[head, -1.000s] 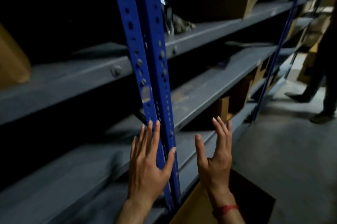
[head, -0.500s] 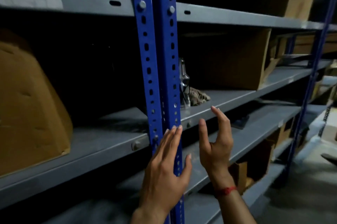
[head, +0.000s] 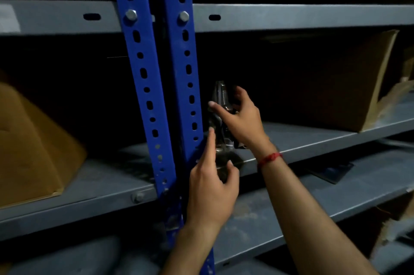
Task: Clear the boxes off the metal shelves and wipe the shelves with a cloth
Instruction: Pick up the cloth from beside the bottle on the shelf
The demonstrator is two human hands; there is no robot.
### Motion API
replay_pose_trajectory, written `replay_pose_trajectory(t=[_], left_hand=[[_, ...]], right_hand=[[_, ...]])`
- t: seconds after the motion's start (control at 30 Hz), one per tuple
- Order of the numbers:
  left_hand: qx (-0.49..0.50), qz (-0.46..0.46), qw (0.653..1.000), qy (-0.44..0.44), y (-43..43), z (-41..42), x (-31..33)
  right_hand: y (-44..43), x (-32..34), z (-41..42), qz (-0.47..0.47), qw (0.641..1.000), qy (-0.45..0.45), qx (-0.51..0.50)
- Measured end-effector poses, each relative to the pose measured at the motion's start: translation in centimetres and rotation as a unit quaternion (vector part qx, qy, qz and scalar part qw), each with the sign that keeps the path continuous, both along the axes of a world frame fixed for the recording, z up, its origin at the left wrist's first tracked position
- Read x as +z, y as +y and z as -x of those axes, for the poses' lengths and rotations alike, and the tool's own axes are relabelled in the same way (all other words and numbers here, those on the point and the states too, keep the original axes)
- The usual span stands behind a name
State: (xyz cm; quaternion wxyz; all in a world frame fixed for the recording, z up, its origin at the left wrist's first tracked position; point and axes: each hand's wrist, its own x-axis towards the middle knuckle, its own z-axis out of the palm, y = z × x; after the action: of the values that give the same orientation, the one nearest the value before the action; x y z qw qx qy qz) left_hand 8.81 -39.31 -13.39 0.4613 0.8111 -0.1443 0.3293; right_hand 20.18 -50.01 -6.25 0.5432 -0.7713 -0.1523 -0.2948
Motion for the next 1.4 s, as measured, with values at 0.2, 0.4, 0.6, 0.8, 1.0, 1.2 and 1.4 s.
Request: replay_pose_trajectory(t=[0.2, 0.4, 0.6, 0.8, 1.0, 1.2, 1.4], left_hand=[[-0.066, 0.085, 0.989, 0.105, -1.2, -1.3, 0.3], [-0.134, 0.215, 0.96, 0.117, -2.2, -2.4, 2.7], [-0.088, 0.178, 0.972, 0.123, -3.9, -7.1, 3.9], [-0.067, -0.054, 0.93, 0.359, -5.8, -14.2, 5.1], [0.015, -0.045, 0.98, 0.194, -6.8, -15.7, 4.6], [-0.207, 0.283, 0.932, 0.087, -5.9, -9.5, 5.3], [-0.325, 0.364, 0.858, 0.16, -3.6, -3.4, 3.0]], right_hand=[[1.9, 1.6, -2.5, -0.008, 1.0, 0.011, 0.009], [0.5, 2.1, -1.2, -0.11, 0.993, 0.014, 0.027], [-5.4, 3.1, 3.6, -0.301, 0.948, 0.073, 0.078], [-9.6, 2.8, 8.6, -0.198, 0.97, 0.112, 0.084], [-11.0, 1.0, 11.8, -0.078, 0.97, 0.219, 0.076], [-9.7, -0.4, 13.8, -0.106, 0.951, 0.261, 0.128], [-8.9, -1.8, 17.2, -0.1, 0.954, 0.217, 0.184]])
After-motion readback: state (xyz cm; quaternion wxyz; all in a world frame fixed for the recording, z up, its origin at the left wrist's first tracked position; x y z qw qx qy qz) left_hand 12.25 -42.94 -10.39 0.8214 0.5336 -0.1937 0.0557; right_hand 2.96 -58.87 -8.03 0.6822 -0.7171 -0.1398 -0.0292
